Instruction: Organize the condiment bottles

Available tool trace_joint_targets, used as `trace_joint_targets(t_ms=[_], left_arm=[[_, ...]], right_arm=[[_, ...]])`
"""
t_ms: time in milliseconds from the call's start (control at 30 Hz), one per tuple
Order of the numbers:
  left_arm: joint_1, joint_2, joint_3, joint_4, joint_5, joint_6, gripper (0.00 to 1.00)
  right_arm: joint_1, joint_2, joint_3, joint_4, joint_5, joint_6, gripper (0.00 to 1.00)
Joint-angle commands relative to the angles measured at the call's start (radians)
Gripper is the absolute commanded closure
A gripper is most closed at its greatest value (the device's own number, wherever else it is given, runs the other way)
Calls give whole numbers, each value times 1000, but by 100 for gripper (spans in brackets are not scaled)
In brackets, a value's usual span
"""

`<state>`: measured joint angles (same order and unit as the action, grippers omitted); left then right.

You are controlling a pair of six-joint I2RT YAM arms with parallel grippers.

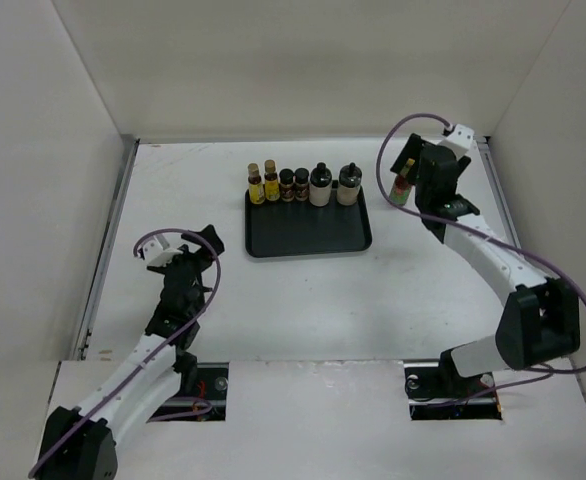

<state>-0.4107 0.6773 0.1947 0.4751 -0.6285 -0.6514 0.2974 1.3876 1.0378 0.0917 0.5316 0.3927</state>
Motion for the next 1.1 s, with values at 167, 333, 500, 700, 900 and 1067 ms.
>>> trace_joint_targets(t_ms=[167,333,500,700,900,1067], left_arm=[[88,97,-64,75,162,-180,0],[83,116,-72,94,153,-185,0],[83,131,-75,111,158,-183,0],[89,151,-80,129,159,-179,0],[88,174,-75,134,157,-177,0],[77,199,-72,154,156,-175,0]], right_arm=[[-62,214,244,-104,-82,-103,0],[-65,295,294,-109,-82,-124,5],[-82,366,338,-87,-73,-144,19],[-79,442,399,-53,-7,-227,26],[-68,424,377,-18,45,-229,59],[-40,314,326,40,83,-245,72]])
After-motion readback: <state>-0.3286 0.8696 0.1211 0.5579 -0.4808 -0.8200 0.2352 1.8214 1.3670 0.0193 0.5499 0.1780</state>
